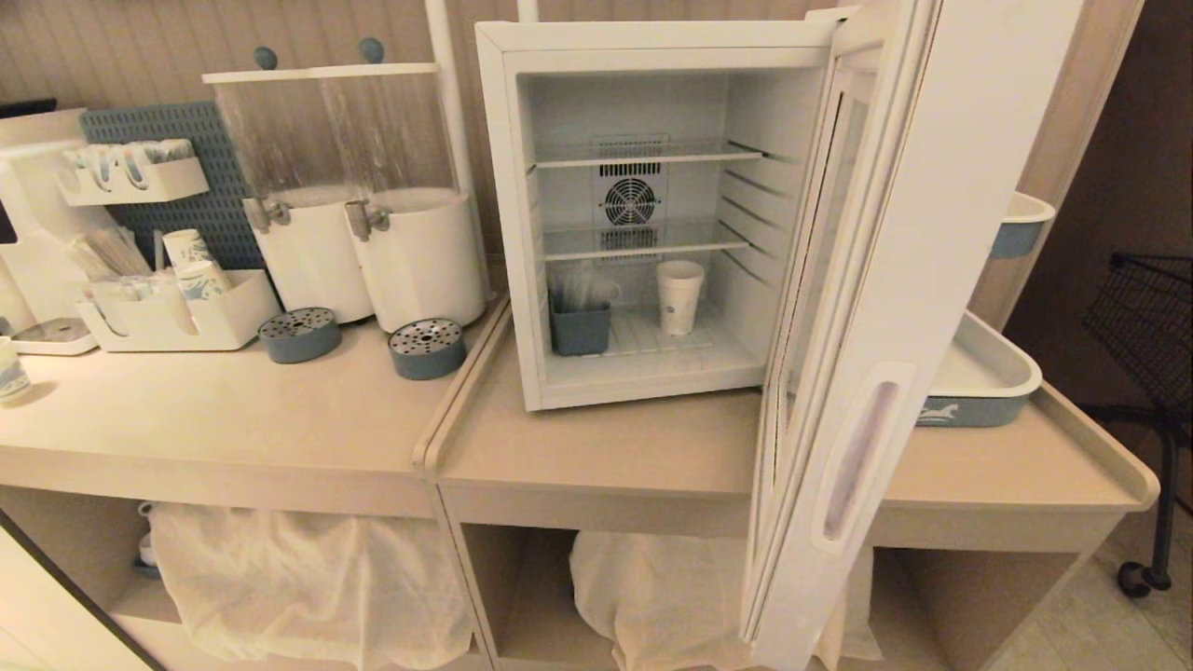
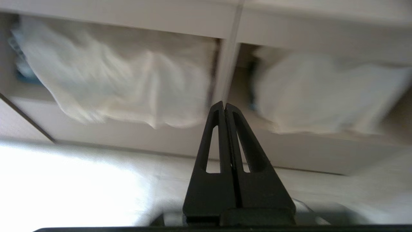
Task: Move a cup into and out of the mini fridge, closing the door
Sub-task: Take the paper cup out of the freezer
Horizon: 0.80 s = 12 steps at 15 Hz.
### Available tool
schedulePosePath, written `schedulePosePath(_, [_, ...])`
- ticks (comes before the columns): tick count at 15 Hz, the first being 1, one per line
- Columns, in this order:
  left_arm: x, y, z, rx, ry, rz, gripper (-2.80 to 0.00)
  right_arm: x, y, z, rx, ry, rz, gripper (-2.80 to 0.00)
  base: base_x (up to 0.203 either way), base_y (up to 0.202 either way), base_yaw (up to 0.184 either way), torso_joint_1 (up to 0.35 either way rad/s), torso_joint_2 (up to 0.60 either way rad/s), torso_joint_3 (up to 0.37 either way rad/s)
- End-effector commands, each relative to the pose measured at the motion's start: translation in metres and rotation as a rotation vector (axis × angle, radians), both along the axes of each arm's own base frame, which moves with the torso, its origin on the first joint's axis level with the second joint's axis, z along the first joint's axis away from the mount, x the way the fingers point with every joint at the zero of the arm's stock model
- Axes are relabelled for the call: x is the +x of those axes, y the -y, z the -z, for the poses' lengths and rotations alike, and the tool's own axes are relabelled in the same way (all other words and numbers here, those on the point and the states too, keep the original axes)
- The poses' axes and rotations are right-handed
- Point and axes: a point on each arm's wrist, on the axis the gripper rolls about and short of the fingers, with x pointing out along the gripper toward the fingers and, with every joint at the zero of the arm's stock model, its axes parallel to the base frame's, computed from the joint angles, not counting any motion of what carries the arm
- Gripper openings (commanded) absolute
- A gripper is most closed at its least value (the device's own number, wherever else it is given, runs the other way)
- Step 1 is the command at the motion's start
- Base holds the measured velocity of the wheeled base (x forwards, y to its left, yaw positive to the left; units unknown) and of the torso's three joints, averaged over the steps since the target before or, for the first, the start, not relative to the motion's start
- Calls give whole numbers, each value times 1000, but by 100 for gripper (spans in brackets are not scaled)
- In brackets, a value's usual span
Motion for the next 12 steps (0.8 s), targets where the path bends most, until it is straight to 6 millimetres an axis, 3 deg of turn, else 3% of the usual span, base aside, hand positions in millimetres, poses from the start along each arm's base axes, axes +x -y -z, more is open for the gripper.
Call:
schedulePosePath(1, [32, 0, 34, 72, 124, 4, -280, 0, 0, 0, 0, -2, 0, -280, 0, 0, 0, 0, 0, 0])
schedulePosePath(2, [35, 0, 39, 105, 142, 13, -280, 0, 0, 0, 0, -2, 0, -280, 0, 0, 0, 0, 0, 0])
schedulePosePath(4, [36, 0, 27, 154, 258, 19, -280, 0, 0, 0, 2, -2, 0, -280, 0, 0, 0, 0, 0, 0])
schedulePosePath(6, [36, 0, 28, 147, 253, 16, -280, 0, 0, 0, 5, -2, 0, -280, -26, 0, -2, 3, 2, 4])
schedulePosePath(12, [36, 0, 27, 152, 257, 7, -280, 0, 0, 0, 5, -2, 0, -280, -175, 0, 2, 2, 1, 2])
